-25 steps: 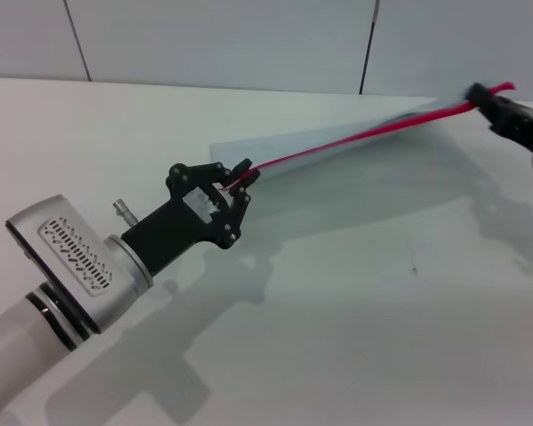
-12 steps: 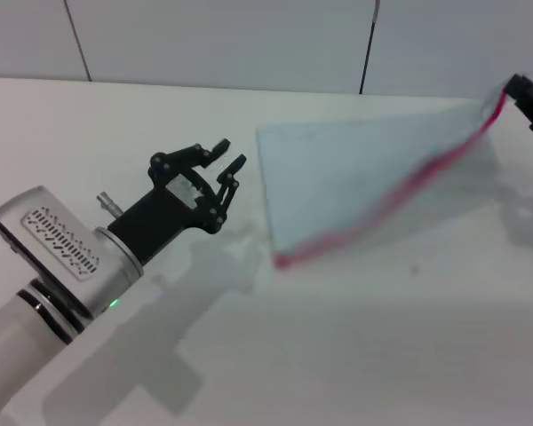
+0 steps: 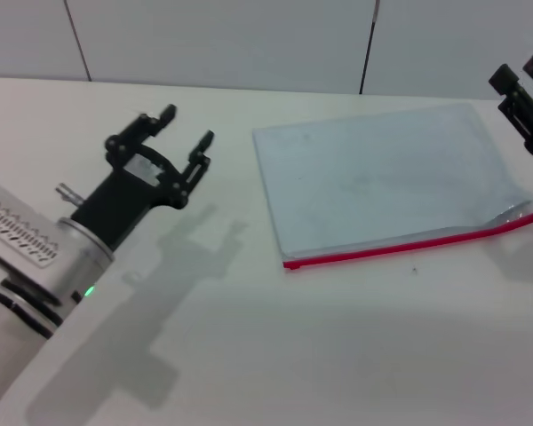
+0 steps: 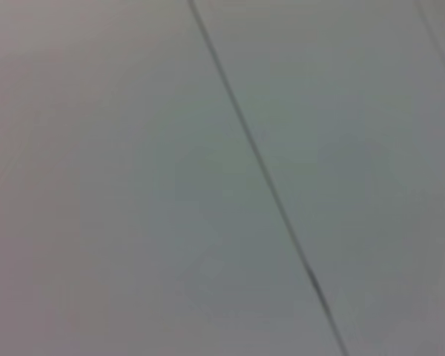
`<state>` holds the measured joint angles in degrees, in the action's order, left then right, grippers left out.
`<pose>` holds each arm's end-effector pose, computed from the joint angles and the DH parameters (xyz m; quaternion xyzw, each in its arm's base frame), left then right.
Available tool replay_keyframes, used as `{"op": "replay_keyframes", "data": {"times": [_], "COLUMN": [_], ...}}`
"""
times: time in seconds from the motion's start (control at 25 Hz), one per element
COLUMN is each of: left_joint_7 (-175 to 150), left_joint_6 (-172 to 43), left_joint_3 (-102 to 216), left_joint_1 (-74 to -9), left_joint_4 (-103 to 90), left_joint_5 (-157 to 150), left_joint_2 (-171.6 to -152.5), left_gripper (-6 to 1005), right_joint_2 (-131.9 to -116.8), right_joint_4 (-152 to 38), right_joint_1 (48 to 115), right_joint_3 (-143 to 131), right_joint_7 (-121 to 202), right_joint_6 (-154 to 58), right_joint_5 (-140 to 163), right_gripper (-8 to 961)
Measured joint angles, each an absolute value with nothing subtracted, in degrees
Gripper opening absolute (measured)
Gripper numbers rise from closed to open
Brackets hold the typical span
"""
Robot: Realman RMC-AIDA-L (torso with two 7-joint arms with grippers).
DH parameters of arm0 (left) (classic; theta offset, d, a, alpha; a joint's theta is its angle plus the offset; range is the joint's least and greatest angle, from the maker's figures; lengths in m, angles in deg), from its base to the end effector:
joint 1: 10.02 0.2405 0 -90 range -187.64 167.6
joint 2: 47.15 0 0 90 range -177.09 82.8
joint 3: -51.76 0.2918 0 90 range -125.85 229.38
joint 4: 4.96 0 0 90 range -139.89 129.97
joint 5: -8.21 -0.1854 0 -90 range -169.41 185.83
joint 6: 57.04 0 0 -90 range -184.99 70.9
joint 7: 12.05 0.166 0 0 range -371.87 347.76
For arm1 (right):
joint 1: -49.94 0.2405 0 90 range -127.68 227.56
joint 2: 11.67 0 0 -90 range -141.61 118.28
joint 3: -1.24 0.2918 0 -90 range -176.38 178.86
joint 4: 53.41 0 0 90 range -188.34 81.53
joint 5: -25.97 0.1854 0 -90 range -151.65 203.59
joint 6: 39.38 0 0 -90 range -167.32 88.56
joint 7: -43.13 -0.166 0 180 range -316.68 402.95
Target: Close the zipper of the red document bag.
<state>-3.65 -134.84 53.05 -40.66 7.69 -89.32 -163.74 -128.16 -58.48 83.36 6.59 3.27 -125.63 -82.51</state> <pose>-0.2773 0.3494 -0.0493 -0.7910 -0.0210 -0.2855 0.5406 0.2720 0.3708 0.0030 -0.7655 0.1820 0.4562 0.4157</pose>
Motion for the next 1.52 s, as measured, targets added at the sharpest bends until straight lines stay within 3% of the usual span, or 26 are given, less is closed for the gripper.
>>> {"op": "replay_keyframes", "data": {"times": [0.2,0.56,1.52], "left_joint_7": [-7.4,-20.3,-22.6], "left_joint_6": [-138.2,-142.7,-144.0], "left_joint_3": [53.1,53.1,53.1], "left_joint_1": [-39.9,-38.4,-38.0], "left_joint_4": [7.4,3.9,2.5], "left_joint_5": [-86.4,-82.8,-80.6], "left_joint_2": [-163.57,-163.25,-163.34], "left_gripper": [511,538,533], "right_joint_2": [-128.3,-128.43,-128.47], "right_joint_4": [-52.0,-45.4,-44.1], "right_joint_1": [81.0,79.8,79.6], "right_joint_3": [6.7,6.7,6.4], "right_joint_7": [19.1,34.6,35.0], "right_joint_6": [-126.2,-126.4,-126.6], "right_joint_5": [-76.7,-73.0,-72.5], "right_gripper": [660,665,665]}}
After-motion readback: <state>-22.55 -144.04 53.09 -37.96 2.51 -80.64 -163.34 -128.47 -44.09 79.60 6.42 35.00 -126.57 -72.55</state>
